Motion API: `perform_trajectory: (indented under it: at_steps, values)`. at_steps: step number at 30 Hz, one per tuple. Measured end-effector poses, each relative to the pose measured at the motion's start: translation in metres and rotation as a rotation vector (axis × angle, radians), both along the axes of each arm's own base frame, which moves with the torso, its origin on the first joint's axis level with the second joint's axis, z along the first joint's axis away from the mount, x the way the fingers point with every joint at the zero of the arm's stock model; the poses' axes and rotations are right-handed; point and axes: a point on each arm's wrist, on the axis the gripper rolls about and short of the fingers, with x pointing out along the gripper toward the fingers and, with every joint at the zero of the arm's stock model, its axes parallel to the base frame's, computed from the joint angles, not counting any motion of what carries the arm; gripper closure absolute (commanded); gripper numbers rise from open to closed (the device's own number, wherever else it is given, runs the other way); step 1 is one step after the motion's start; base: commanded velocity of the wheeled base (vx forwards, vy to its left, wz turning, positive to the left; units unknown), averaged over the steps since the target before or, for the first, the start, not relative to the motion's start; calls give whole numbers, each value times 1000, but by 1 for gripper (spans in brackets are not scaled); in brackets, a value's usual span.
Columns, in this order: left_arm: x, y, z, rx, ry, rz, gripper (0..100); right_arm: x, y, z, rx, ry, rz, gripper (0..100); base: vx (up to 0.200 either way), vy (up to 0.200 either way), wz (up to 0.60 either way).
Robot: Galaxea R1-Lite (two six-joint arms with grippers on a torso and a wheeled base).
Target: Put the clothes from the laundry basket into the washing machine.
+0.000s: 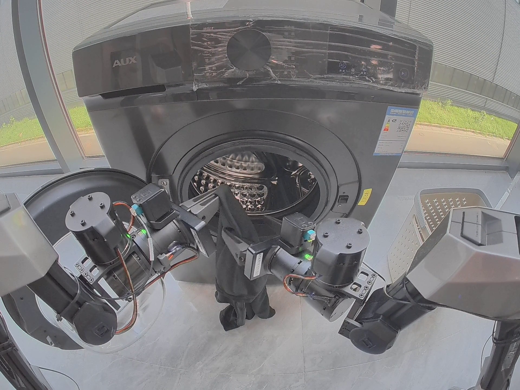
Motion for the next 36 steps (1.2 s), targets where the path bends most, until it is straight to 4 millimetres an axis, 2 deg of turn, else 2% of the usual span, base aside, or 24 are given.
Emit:
perform_trajectory:
  at_steps: [18, 28, 29, 36]
  values:
    - [-5, 3, -6, 17, 25, 0, 100, -1, -13, 19, 24, -22, -17, 100, 0, 0, 0]
    - [-11, 6, -15, 44, 62, -5, 100, -12, -33, 36, 31, -33, -10, 100, 0, 0, 0]
    - [-12, 6, -16, 47, 65, -7, 0, -13, -34, 37, 32, -35, -9, 100, 0, 0, 0]
    - [-21, 4, -22, 71, 88, -47, 0, -14, -38, 43, 38, -46, -13, 100, 0, 0, 0]
